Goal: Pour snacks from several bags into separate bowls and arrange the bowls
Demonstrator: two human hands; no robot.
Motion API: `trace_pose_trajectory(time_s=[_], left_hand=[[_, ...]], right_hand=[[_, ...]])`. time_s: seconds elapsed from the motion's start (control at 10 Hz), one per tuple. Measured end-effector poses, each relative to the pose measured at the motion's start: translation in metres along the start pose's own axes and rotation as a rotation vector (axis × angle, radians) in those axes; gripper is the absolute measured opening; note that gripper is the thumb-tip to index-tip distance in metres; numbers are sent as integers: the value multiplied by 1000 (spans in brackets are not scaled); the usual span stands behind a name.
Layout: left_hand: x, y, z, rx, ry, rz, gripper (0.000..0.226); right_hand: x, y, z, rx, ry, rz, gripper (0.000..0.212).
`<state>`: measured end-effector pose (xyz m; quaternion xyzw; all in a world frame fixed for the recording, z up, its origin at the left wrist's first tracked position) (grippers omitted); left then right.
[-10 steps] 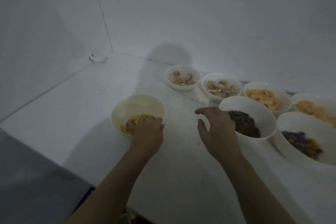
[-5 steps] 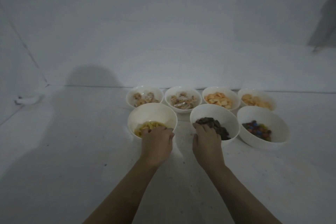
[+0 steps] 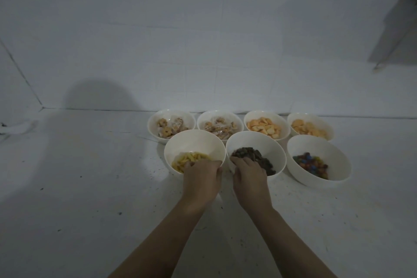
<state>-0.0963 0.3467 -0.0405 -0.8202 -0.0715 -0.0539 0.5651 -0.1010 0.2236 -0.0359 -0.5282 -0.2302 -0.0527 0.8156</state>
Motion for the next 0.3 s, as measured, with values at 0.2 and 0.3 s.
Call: trace_pose_trajectory(time_s=[0.2, 0.3], left_hand=[[-1, -7, -3, -15, 24, -39, 26], [-10, -21, -3, -97, 73, -146, 29]], right_hand=[[2, 4, -4, 6, -14, 36, 37], [-6, -7, 3, -19, -66, -27, 38]])
Point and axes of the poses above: each hand's wrist, its own x-axis towards the middle knuckle, its own y-axis out of the palm, z = x × y, the point moved 9 cm from there along x, towards the middle knuckle, and after that the axes turned 7 degrees about -y, right-handed, at the moved point
